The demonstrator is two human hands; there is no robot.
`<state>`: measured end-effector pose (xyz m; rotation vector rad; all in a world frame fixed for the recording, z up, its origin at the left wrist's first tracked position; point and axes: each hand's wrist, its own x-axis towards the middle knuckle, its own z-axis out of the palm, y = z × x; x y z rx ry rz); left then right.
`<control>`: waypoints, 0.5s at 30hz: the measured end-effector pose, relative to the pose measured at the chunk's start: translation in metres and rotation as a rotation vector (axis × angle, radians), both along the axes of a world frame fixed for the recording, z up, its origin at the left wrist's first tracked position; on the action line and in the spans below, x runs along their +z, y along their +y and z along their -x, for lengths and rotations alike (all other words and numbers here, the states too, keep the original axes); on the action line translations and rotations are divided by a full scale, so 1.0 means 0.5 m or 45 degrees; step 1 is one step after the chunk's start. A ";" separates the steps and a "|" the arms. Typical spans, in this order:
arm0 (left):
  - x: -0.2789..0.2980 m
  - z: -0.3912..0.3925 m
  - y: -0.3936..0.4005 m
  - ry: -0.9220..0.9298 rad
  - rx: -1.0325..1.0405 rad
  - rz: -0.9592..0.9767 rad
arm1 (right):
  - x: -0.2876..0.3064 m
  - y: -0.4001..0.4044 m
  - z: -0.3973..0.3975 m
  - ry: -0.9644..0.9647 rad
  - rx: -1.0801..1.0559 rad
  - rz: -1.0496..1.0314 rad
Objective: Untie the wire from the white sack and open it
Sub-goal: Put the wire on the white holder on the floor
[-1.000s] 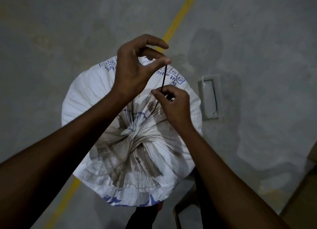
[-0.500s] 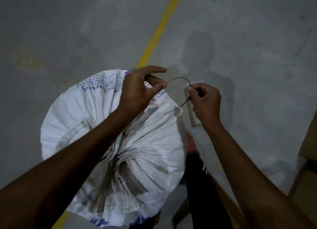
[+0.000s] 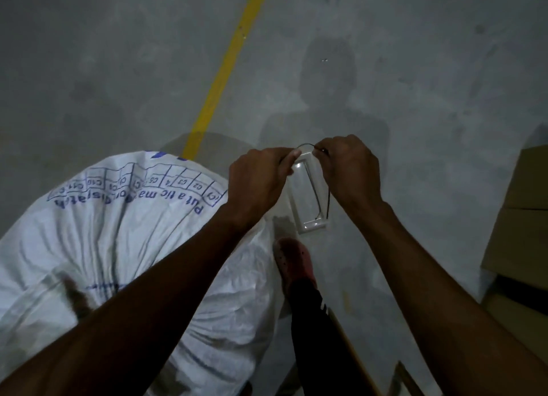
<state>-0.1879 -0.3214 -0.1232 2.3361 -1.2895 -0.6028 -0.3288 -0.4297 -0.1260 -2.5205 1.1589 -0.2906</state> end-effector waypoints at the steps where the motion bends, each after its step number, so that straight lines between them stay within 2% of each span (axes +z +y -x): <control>1: -0.010 -0.001 -0.014 -0.036 -0.063 -0.005 | -0.007 -0.018 0.006 0.009 -0.032 -0.040; 7: -0.073 -0.018 -0.073 -0.050 -0.122 -0.013 | -0.052 -0.103 0.058 0.272 -0.032 -0.280; 11: -0.105 -0.005 -0.102 -0.005 -0.124 -0.137 | -0.078 -0.121 0.087 0.398 -0.040 -0.342; 13: -0.132 0.010 -0.111 0.070 -0.116 -0.237 | -0.097 -0.117 0.081 0.479 -0.017 -0.349; 15: -0.168 0.031 -0.117 0.238 -0.076 -0.318 | -0.130 -0.115 0.073 0.459 -0.080 -0.414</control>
